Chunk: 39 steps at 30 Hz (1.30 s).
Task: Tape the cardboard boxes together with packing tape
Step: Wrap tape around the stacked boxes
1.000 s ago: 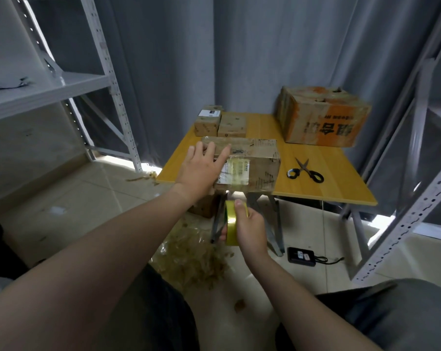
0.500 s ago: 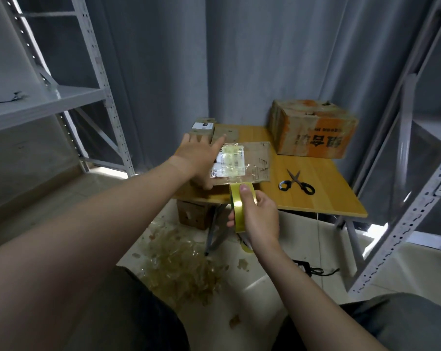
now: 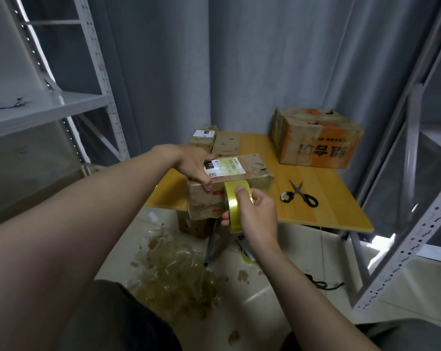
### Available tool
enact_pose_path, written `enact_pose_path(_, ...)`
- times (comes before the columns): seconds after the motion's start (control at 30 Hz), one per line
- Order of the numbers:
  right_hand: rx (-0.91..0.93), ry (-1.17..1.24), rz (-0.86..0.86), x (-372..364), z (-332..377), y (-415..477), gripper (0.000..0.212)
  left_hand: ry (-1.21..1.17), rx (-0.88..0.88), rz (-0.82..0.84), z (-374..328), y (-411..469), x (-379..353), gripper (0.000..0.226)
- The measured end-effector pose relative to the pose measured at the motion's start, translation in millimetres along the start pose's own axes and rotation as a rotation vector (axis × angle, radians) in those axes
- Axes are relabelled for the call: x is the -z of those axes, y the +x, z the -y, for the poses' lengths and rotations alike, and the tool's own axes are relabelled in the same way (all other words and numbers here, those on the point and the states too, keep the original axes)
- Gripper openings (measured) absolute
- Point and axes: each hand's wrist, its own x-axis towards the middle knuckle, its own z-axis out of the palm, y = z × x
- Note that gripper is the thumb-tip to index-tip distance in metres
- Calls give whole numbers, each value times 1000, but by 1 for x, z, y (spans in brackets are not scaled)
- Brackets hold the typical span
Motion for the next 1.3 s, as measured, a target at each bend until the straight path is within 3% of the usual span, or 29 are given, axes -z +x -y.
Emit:
enact_pose_path(0.47, 46, -81, 50, 5, 50, 7, 33, -93, -35, -20, 5, 5, -6, 71)
enact_pose_path(0.7, -58, -66, 15, 8, 9, 0, 29, -109, -37, 0, 7, 7, -7, 85)
enact_pose_path(0.9, -45, -47, -11, 7, -11, 4, 25, -143, -47, 2, 9, 7, -8, 81)
enact_pose_path(1.17, -207, -79, -10, 17, -47, -4, 35, -148, -41, -23, 7, 2, -10, 89)
enact_pose_path(1.3, -199, -100, -21, 13, -49, 3, 31, -126, -66, -86, 6, 0, -13, 83)
